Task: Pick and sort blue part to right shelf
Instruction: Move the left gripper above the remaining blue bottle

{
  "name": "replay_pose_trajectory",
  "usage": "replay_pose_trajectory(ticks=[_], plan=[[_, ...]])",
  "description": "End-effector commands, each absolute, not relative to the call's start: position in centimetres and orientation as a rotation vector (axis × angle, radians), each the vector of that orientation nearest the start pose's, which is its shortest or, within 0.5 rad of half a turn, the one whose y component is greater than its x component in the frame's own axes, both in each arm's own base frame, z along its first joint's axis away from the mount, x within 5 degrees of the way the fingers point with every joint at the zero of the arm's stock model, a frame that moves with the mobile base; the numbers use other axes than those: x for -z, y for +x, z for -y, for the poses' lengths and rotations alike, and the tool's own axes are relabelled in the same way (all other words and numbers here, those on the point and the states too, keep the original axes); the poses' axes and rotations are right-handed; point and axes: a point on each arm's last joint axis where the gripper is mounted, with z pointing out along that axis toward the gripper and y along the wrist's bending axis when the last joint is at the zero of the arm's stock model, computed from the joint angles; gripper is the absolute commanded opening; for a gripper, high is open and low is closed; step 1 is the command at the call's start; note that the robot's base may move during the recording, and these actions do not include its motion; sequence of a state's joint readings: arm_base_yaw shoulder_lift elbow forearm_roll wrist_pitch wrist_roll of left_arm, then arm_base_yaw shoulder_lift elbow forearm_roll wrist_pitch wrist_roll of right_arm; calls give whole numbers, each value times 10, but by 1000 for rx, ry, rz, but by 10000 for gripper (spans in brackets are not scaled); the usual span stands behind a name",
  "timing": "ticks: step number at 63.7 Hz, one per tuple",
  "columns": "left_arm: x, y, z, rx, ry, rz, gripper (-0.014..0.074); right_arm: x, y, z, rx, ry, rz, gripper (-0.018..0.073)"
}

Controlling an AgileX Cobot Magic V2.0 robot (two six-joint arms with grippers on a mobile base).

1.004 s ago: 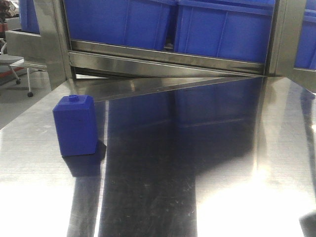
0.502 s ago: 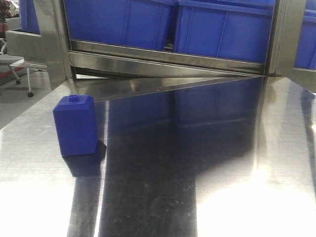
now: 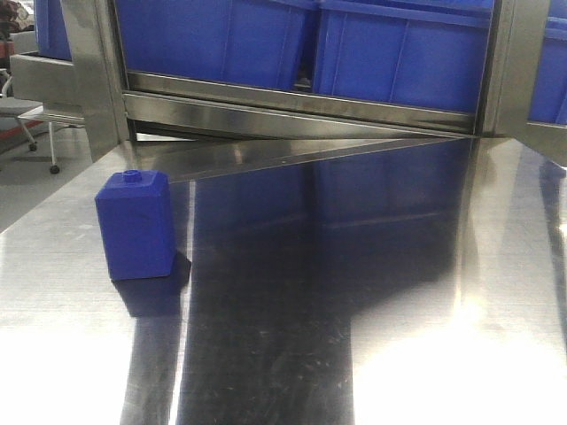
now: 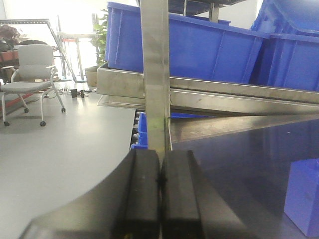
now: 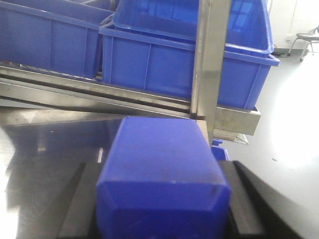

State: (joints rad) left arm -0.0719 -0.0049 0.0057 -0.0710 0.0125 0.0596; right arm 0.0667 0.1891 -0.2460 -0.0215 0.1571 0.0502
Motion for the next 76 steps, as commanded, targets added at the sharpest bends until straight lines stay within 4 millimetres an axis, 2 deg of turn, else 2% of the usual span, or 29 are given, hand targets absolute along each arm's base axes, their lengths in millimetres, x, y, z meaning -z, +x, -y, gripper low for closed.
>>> replay_pose_trajectory(ticks=[1, 25, 32, 38, 46, 53, 63, 66, 71, 76], plan=[[-211, 54, 4, 79, 34, -1416, 134, -288, 65, -4, -57, -36, -1471, 396], [-211, 54, 4, 80, 32, -1408, 134, -288, 65, -4, -57, -36, -1471, 396], [-215, 54, 4, 154, -15, -1432, 134, -288, 65, -4, -57, -36, -1471, 396], [-226, 53, 6, 217, -44, -1504, 134, -288, 65, -4, -57, -36, -1471, 396], [-248, 52, 7, 218, -9, -1549, 134, -288, 65, -4, -57, -36, -1471, 396], [-270, 58, 10, 244, 17, -1558, 134, -288, 65, -4, -57, -36, -1471, 396], [-291, 73, 16, 279, 65, -1607, 146, -288, 65, -4, -57, -36, -1471, 396], [-294, 80, 20, 296, 87, -1638, 169, -288, 65, -4, -57, -36, -1471, 396], [-299, 89, 26, 319, 125, -1674, 262, -288, 65, -4, -57, -36, -1471, 396], [-300, 101, 34, 318, 183, -1719, 459, -288, 65, -4, -57, -36, -1471, 396]])
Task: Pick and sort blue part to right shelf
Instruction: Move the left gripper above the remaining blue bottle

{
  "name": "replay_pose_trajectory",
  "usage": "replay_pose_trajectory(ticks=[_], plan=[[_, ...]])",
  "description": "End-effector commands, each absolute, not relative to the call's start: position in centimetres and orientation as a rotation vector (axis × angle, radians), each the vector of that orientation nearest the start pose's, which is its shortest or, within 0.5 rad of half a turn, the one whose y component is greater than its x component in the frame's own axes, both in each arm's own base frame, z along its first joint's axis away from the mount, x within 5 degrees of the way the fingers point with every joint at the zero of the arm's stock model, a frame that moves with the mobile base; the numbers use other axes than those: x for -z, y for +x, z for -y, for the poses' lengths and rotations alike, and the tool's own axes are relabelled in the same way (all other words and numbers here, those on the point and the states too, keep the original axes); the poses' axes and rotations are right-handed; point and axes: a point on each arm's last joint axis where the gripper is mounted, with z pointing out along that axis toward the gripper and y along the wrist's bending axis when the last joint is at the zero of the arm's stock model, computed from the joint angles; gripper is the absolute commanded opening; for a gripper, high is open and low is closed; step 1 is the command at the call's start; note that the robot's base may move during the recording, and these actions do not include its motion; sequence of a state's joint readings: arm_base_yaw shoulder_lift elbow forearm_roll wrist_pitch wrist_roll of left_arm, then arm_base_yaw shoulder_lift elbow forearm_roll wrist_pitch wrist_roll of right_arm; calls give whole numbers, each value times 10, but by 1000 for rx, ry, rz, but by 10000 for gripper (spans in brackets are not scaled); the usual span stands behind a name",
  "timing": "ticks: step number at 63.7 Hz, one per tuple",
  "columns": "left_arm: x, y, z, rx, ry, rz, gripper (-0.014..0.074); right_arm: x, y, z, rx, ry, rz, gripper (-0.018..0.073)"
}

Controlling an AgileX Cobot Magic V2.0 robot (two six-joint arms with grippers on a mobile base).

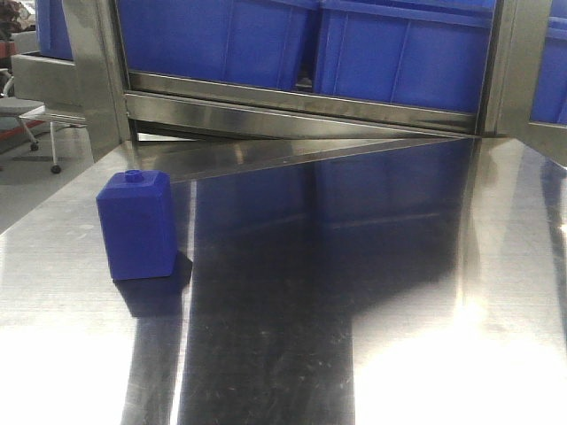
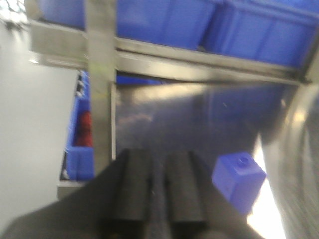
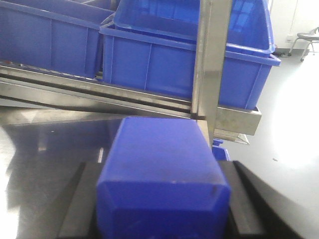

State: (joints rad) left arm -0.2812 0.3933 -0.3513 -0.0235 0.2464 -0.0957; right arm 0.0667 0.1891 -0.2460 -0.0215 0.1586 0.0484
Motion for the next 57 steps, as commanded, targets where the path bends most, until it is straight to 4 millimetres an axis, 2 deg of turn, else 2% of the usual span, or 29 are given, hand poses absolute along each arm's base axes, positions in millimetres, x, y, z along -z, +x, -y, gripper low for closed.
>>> replay_pose_trajectory(ticks=[1, 5, 9, 14, 22, 37, 45, 57], plan=[[-301, 103, 35, 319, 196, -1726, 497, -288, 65, -4, -57, -36, -1471, 396], [-303, 112, 41, 320, 227, -1755, 652, -288, 65, -4, -57, -36, -1471, 396], [-304, 123, 47, 332, 242, -1811, 727, -288, 65, -4, -57, -36, -1471, 396], [-308, 137, 57, 349, 255, -1906, 694, -288, 65, -4, -57, -36, -1471, 396], [-313, 159, 73, 373, 245, -2088, 689, -288, 65, -4, -57, -36, -1471, 396], [-316, 207, 104, 425, -37, -2449, 689, -288, 65, -4, -57, -36, -1471, 396], [-315, 228, 121, 392, -176, -2617, 689, -288, 65, -4, -57, -36, -1471, 396], [-314, 251, 148, 272, -173, -2814, 689, -288, 65, -4, -57, -36, -1471, 396]])
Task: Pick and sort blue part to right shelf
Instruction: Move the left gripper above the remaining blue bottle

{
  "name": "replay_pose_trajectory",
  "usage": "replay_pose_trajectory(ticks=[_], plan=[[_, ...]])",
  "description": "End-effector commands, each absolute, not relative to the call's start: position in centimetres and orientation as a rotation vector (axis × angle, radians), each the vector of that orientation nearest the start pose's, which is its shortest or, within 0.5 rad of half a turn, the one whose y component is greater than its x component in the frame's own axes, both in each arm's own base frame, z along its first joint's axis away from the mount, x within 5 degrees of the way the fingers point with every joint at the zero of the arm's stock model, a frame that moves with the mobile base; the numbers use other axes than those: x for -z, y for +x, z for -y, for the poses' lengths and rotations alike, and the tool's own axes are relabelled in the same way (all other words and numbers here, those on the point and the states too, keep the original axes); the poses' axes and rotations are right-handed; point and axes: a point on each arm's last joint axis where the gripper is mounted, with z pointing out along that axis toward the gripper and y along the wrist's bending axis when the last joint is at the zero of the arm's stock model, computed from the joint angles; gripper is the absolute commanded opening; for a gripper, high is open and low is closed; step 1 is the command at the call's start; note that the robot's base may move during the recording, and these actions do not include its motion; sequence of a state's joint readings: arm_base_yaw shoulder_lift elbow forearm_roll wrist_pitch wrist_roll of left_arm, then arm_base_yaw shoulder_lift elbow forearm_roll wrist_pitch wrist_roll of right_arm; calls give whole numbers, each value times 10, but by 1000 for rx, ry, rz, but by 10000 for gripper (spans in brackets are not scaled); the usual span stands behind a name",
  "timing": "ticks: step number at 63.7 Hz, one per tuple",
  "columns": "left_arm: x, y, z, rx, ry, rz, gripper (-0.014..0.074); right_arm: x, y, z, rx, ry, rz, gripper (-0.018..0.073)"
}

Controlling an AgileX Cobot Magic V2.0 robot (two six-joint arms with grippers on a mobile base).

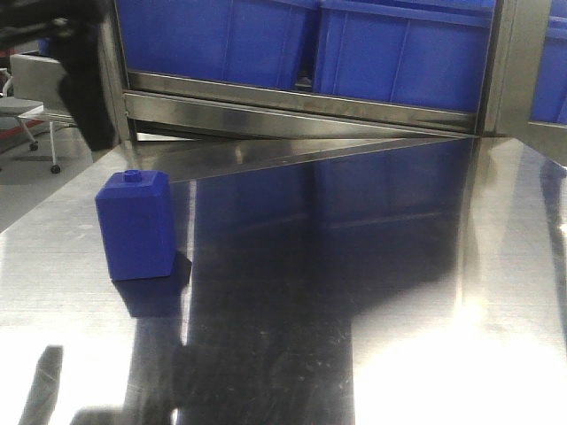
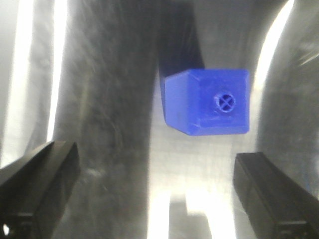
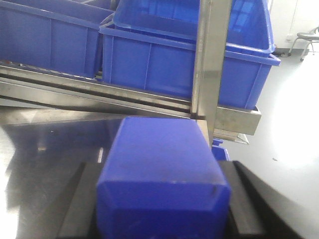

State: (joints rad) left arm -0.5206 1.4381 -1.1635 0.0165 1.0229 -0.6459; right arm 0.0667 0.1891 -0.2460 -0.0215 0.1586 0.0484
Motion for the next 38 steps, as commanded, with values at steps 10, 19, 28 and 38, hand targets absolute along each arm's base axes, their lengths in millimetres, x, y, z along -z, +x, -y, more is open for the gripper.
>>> replay_pose_trajectory(ticks=[10, 19, 28, 38], plan=[[-315, 268, 168, 202, -224, -2890, 689, -288, 65, -4, -57, -36, -1471, 396], [-311, 283, 175, 79, -308, -2904, 689, -288, 65, -4, -57, -36, -1471, 396], [-305, 294, 183, 80, -328, -2911, 689, -288, 65, -4, -57, -36, -1471, 396], [-295, 298, 186, 64, -375, -2931, 689, -288, 65, -4, -57, -36, -1471, 396]])
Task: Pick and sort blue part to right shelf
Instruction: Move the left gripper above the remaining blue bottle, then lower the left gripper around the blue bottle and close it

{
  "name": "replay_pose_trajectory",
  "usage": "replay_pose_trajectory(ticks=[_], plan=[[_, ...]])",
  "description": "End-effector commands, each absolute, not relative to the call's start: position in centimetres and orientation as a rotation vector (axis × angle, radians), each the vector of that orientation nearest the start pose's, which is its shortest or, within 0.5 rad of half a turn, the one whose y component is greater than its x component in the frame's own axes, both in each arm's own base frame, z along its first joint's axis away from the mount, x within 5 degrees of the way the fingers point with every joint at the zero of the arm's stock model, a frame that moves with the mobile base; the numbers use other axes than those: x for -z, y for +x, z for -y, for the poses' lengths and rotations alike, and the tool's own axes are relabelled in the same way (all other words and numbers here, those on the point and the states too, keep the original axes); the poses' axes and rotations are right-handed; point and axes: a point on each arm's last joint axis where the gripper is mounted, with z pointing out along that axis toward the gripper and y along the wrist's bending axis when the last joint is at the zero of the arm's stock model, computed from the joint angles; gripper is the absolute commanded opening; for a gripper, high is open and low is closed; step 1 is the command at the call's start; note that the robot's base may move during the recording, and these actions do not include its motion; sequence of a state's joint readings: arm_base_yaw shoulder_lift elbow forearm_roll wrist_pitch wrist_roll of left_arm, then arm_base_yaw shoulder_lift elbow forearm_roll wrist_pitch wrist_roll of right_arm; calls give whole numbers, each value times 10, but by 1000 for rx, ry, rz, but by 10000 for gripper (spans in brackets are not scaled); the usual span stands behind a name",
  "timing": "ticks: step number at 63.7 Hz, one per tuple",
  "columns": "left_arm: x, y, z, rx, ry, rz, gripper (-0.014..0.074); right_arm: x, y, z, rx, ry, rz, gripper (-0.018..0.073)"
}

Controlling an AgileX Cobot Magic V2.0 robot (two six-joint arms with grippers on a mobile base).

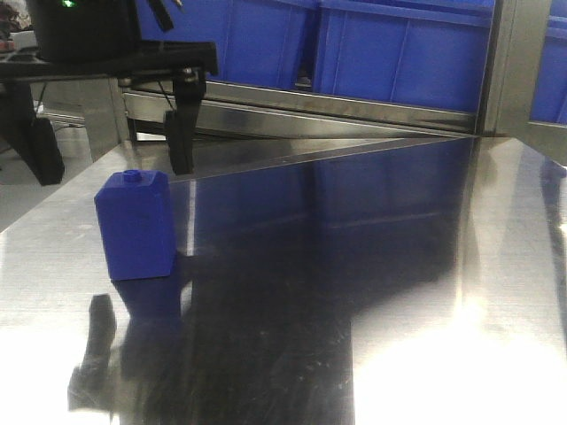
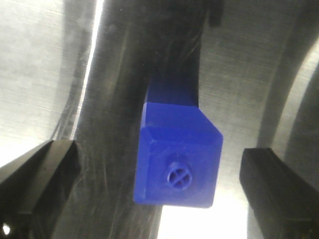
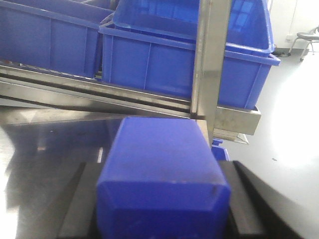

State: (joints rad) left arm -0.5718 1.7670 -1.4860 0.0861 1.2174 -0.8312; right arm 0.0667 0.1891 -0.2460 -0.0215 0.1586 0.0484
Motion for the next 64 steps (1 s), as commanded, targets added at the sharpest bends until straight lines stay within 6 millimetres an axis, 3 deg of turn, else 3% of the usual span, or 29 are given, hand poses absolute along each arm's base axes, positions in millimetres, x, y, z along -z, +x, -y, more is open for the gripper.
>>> replay_pose_trajectory(ticks=[1, 30, 64], plan=[[-295, 298, 186, 63, -375, -2932, 689, -288, 65, -4, -57, -36, -1471, 396], [-266, 299, 208, 6, -266, -3019, 668, -288, 65, -4, -57, -36, -1472, 396], [-265, 306, 198, -16, -301, -3002, 564, -288, 65, -4, -57, -36, -1472, 396]])
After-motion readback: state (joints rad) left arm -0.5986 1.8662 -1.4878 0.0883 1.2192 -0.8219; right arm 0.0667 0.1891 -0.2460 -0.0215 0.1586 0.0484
